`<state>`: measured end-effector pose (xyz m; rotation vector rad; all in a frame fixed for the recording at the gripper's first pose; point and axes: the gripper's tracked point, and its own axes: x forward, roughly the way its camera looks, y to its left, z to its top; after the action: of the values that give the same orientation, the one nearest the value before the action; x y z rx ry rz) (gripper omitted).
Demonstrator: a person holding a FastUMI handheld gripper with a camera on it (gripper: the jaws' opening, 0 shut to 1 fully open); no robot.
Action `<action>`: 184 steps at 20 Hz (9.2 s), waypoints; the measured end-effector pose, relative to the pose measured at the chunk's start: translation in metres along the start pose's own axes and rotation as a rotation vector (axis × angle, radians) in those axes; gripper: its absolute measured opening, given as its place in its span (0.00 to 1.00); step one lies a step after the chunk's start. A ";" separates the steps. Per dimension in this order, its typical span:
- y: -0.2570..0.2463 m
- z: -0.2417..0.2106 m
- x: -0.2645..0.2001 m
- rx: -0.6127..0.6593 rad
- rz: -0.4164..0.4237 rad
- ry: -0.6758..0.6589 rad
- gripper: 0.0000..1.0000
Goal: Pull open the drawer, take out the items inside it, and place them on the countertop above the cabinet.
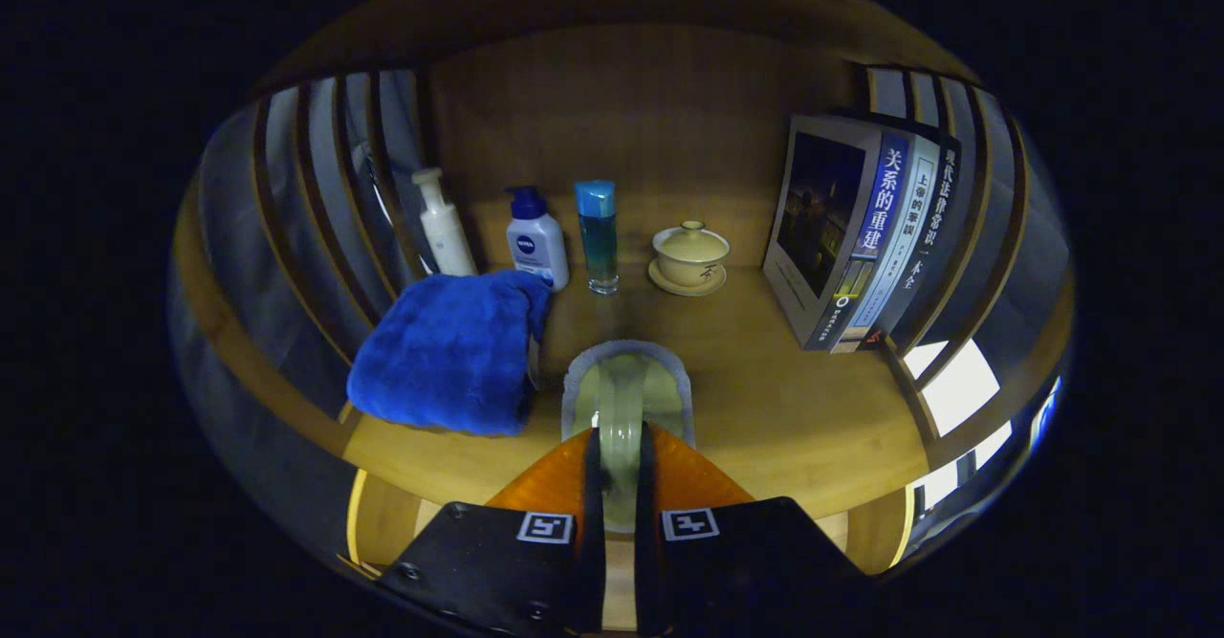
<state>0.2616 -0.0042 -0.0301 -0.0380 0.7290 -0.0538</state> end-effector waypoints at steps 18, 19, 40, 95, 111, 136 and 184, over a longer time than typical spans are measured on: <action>0.001 -0.005 0.023 0.058 0.004 0.024 0.56; 0.000 -0.005 0.023 0.056 -0.002 0.019 0.66; 0.031 0.010 -0.084 -0.030 0.058 -0.192 0.99; 0.012 -0.252 -0.116 -0.001 -0.051 -0.534 0.99; 0.002 -0.209 -0.071 0.016 -0.050 -0.526 0.98; -0.007 -0.134 0.020 0.023 -0.056 -0.528 0.97; -0.006 -0.144 -0.337 -0.005 0.073 -0.722 0.97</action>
<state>-0.0854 0.0089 0.0864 -0.0325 0.0081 0.0324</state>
